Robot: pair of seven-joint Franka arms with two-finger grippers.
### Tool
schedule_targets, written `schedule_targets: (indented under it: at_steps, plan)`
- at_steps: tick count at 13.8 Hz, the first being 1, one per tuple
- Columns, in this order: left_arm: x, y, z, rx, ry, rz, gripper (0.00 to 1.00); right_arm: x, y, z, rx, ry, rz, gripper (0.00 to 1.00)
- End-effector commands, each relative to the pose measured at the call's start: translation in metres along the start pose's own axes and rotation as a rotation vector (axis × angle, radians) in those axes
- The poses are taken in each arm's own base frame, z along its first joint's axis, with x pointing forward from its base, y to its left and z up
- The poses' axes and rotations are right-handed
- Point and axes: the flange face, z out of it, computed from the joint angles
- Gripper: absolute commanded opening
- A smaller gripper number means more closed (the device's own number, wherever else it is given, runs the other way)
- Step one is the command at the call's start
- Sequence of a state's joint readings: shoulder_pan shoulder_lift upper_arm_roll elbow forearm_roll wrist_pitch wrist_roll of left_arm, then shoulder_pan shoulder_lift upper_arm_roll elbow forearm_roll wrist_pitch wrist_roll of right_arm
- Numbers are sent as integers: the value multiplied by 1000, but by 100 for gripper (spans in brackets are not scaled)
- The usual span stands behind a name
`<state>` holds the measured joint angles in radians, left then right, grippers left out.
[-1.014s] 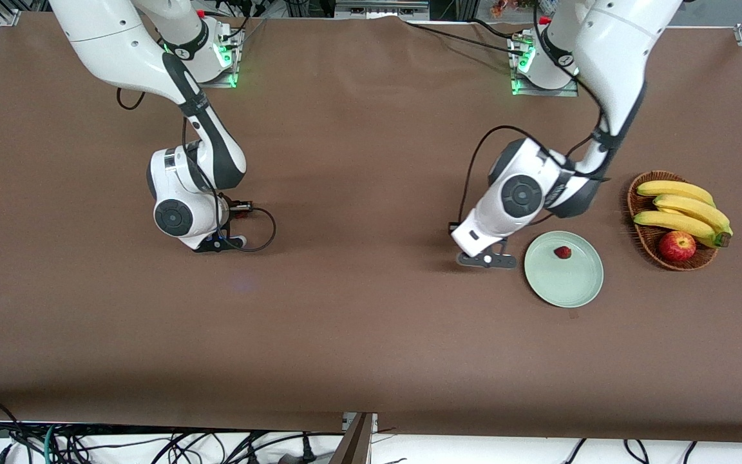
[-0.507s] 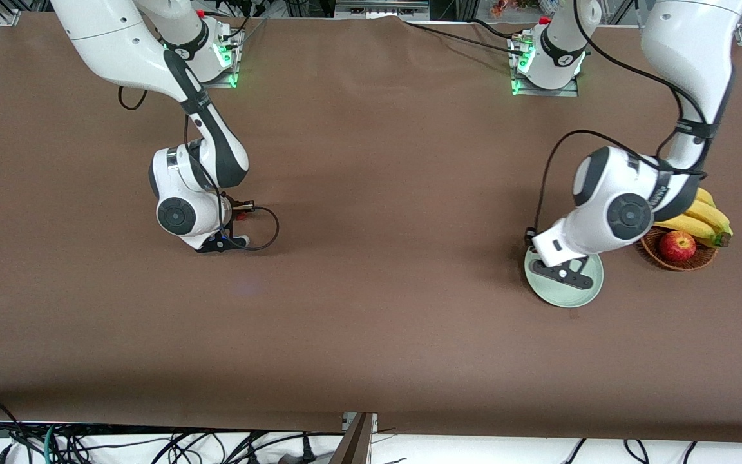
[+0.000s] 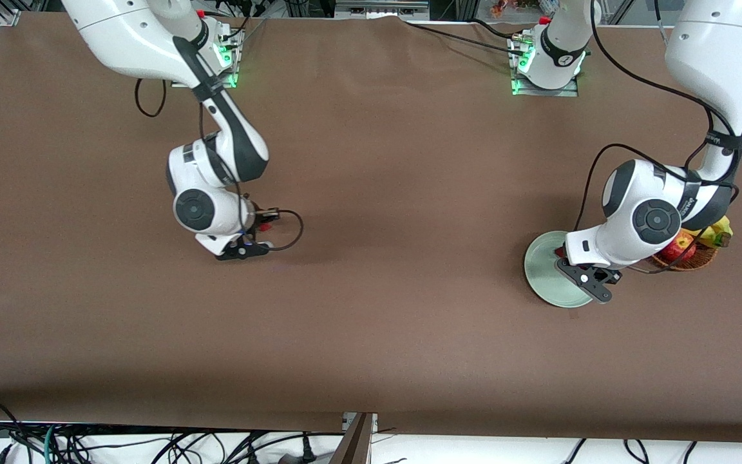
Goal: Collect all strawberries into plate
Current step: 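Drop the strawberry onto the plate with the left gripper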
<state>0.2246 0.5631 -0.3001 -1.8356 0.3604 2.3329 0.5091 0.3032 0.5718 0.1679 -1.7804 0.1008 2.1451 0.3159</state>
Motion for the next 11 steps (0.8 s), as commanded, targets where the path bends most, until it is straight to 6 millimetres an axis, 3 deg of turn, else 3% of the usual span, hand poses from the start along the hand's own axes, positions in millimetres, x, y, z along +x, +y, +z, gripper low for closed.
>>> schedule_targets:
  at_steps: [1, 3, 5, 6, 8, 11]
  plan:
    - [-8, -13, 26, 31, 25, 112, 0, 17, -79, 1, 69, 43, 107, 0]
    - [-17, -21, 42, 26, 31, 119, 0, 20, -135, 7, 121, 94, 168, 0]
    - [-16, -20, 45, 25, 36, 121, 0, 21, -183, 16, 202, 177, 223, 0]
    - [-16, -20, 45, 25, 36, 121, 26, 21, -203, 20, 255, 222, 261, 0]
    - [-15, -20, 43, 26, 38, 119, 100, 21, -240, 27, 361, 276, 346, 0]
    - [-13, -25, 19, 35, 38, 96, 100, 8, -291, 52, 451, 286, 396, 0]
